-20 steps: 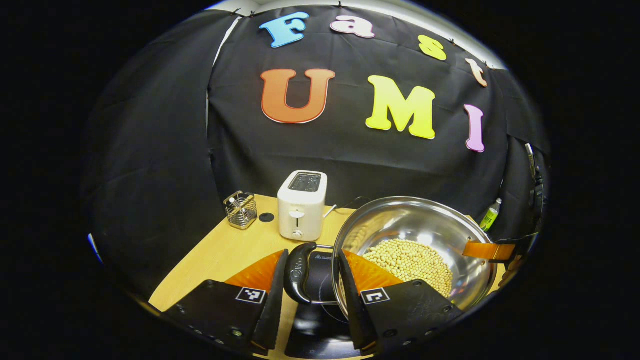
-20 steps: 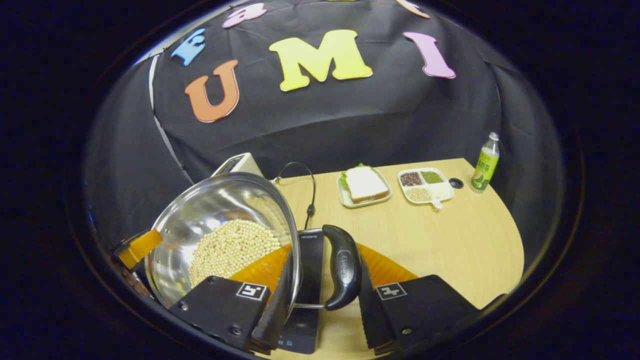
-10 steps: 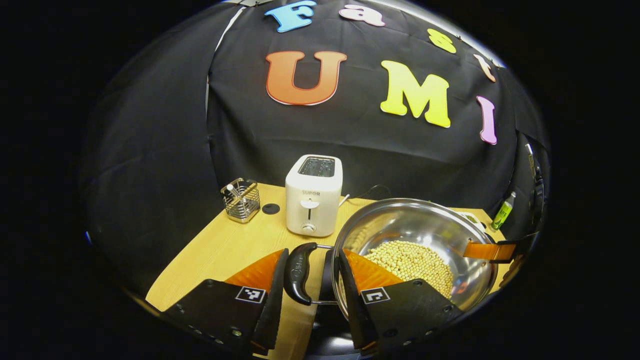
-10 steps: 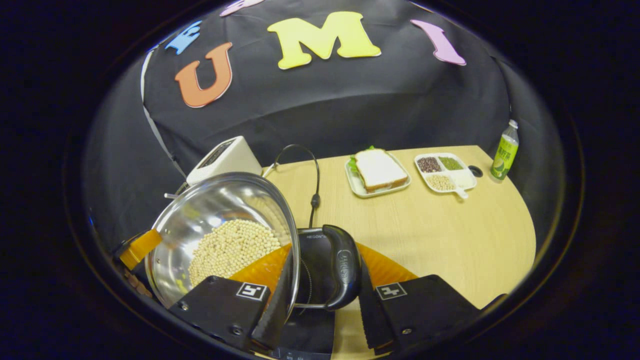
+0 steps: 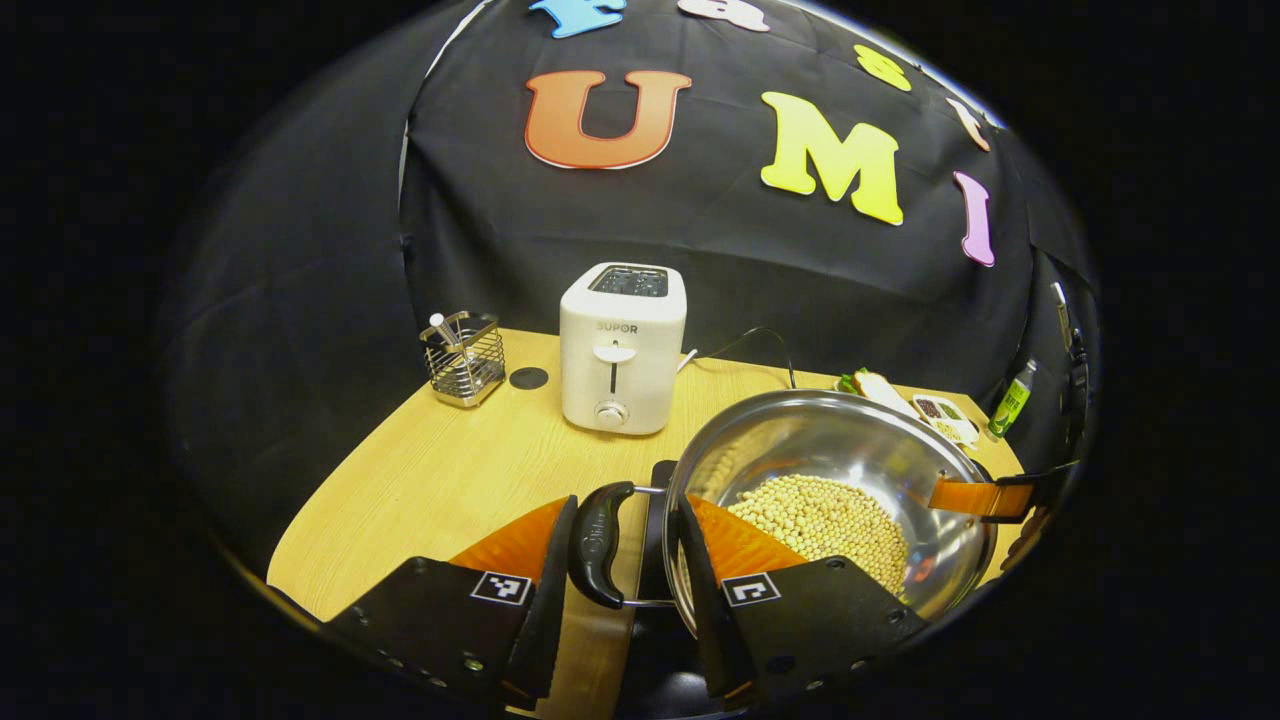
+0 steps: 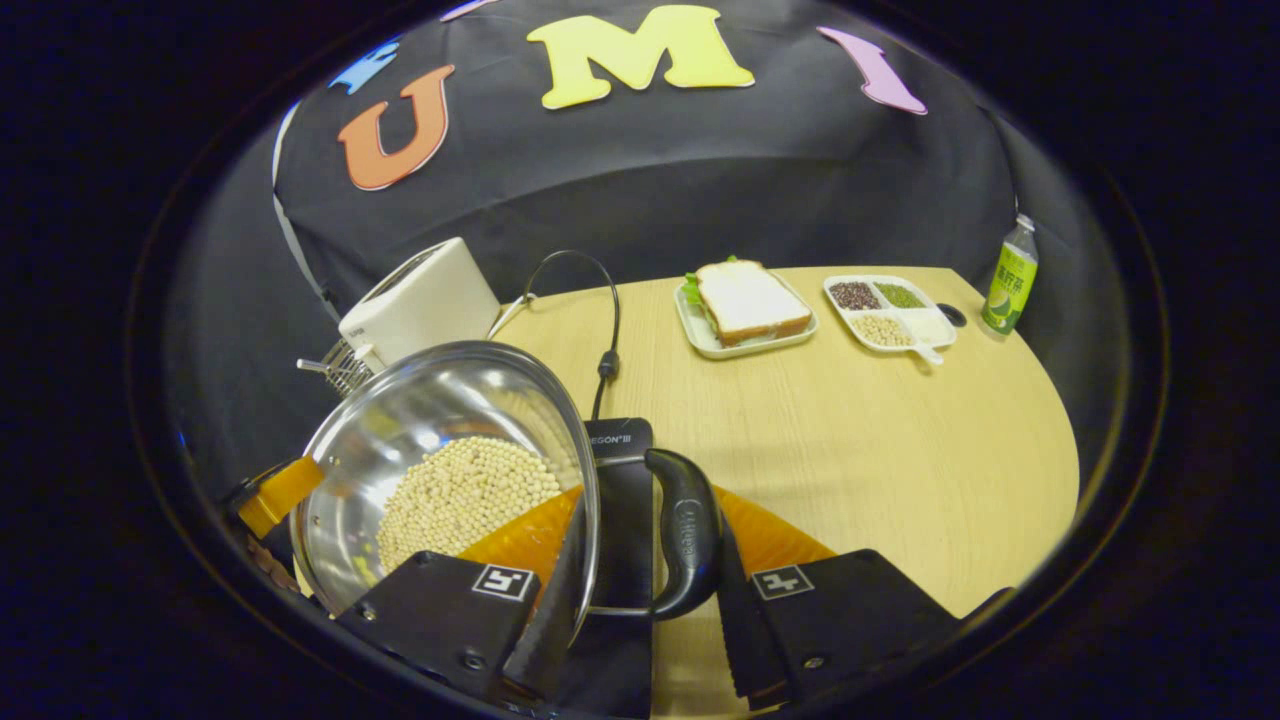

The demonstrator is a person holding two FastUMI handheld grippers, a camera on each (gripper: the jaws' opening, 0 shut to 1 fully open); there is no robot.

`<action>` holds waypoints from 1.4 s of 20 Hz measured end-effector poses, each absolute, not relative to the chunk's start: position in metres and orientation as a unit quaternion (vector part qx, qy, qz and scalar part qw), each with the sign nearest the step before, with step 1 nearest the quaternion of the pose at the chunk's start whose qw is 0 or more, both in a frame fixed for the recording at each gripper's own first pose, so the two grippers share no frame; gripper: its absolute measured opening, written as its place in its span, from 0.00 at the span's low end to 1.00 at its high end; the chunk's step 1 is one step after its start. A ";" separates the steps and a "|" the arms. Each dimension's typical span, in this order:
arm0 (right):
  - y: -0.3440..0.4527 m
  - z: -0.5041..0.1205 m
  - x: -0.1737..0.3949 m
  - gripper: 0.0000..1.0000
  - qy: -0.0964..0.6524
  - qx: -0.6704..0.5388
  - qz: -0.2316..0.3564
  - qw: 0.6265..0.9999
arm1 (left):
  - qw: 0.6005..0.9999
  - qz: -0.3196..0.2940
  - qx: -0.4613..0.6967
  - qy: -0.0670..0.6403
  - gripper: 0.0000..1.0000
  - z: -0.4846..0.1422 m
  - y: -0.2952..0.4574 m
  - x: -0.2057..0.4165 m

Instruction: First push the handle of the pot to place it horizontally, then grasp the pot with both hands and set it on the induction cooktop.

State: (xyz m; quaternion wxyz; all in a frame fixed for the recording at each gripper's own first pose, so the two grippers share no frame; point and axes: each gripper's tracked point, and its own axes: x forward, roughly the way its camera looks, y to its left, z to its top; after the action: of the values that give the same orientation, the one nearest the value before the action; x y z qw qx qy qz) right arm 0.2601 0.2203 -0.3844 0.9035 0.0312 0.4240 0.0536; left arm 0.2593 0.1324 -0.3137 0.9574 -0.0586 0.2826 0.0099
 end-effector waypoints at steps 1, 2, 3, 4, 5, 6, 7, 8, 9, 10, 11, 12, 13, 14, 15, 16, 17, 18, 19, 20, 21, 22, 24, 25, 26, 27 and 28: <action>0.220 -0.385 0.261 0.65 0.421 0.032 0.055 0.905 | 0.958 0.009 -0.059 0.280 0.54 -0.315 0.133 0.259; 0.220 -0.384 0.260 0.64 0.419 0.033 0.056 0.906 | 0.959 0.009 -0.061 0.278 0.55 -0.314 0.133 0.258; 0.220 -0.383 0.260 0.65 0.417 0.034 0.056 0.906 | 0.959 0.010 -0.063 0.276 0.56 -0.314 0.133 0.259; 0.219 -0.384 0.259 0.65 0.416 0.035 0.055 0.907 | 0.959 0.010 -0.063 0.275 0.57 -0.314 0.132 0.258; 0.219 -0.383 0.257 0.65 0.414 0.034 0.053 0.908 | 0.959 0.010 -0.061 0.275 0.57 -0.314 0.131 0.257; 0.219 -0.383 0.257 0.65 0.413 0.029 0.054 0.909 | 0.960 0.009 -0.058 0.275 0.57 -0.314 0.131 0.257; 0.219 -0.383 0.256 0.65 0.412 0.026 0.055 0.909 | 0.960 0.010 -0.057 0.275 0.57 -0.314 0.131 0.256; 0.220 -0.383 0.255 0.65 0.411 0.026 0.057 0.910 | 0.959 0.012 -0.058 0.275 0.57 -0.314 0.131 0.255; 0.220 -0.383 0.255 0.66 0.410 0.026 0.060 0.910 | 0.959 0.014 -0.060 0.277 0.58 -0.314 0.131 0.254; 0.220 -0.383 0.255 0.67 0.409 0.028 0.061 0.910 | 0.958 0.016 -0.062 0.278 0.58 -0.315 0.131 0.253; 0.220 -0.383 0.256 0.67 0.407 0.026 0.062 0.911 | 0.959 0.016 -0.060 0.277 0.59 -0.314 0.132 0.253; 0.220 -0.382 0.257 0.67 0.405 0.018 0.064 0.912 | 0.959 0.017 -0.058 0.277 0.49 -0.316 0.131 0.251; 0.219 -0.380 0.260 0.68 0.396 0.010 0.067 0.916 | 0.960 0.018 -0.055 0.273 0.51 -0.314 0.132 0.252; 0.220 -0.379 0.262 0.70 0.387 0.002 0.072 0.919 | 0.960 0.026 -0.049 0.274 0.65 -0.317 0.136 0.253; 0.220 -0.376 0.262 0.72 0.377 -0.003 0.077 0.923 | 0.960 0.033 -0.043 0.275 0.79 -0.319 0.141 0.251; 0.219 -0.370 0.263 0.72 0.363 -0.002 0.080 0.928 | 0.961 0.038 -0.041 0.271 0.93 -0.318 0.145 0.252; 0.217 -0.364 0.264 0.75 0.349 -0.001 0.075 0.934 | 0.961 0.036 -0.046 0.269 0.94 -0.318 0.145 0.251; 0.214 -0.357 0.264 0.76 0.337 0.001 0.073 0.939 | 0.962 0.035 -0.050 0.266 0.95 -0.317 0.144 0.252; 0.214 -0.352 0.263 0.82 0.326 0.002 0.074 0.942 | 0.963 0.034 -0.053 0.263 0.95 -0.315 0.144 0.251; 0.211 -0.347 0.261 0.84 0.319 0.003 0.073 0.945 | 0.964 0.034 -0.053 0.259 0.95 -0.312 0.144 0.251; 0.207 -0.344 0.258 0.89 0.311 0.003 0.071 0.948 | 0.965 0.036 -0.052 0.254 0.95 -0.308 0.145 0.251; 0.204 -0.339 0.253 0.90 0.304 0.003 0.071 0.950 | 0.967 0.039 -0.048 0.247 0.95 -0.300 0.148 0.250; 0.198 -0.324 0.242 0.90 0.285 0.009 0.076 0.956 | 0.973 0.050 -0.040 0.222 0.95 -0.277 0.155 0.247; 0.195 -0.313 0.235 0.90 0.270 0.013 0.079 0.959 | 0.975 0.050 -0.045 0.210 0.94 -0.263 0.155 0.243; 0.190 -0.301 0.227 0.90 0.255 0.016 0.080 0.963 | 0.978 0.046 -0.050 0.199 0.93 -0.252 0.150 0.239; 0.184 -0.290 0.217 0.90 0.241 0.013 0.080 0.967 | 0.980 0.041 -0.055 0.187 0.92 -0.240 0.146 0.232; 0.176 -0.277 0.207 0.90 0.227 0.006 0.074 0.971 | 0.983 0.039 -0.055 0.174 0.92 -0.227 0.142 0.224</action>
State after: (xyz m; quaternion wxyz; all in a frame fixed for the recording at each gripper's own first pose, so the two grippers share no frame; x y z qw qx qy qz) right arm 0.2072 0.1758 -0.2775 0.9711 0.0062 0.2269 0.0738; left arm 0.2243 0.1425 -0.2274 0.9825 -0.0548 0.1736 0.0391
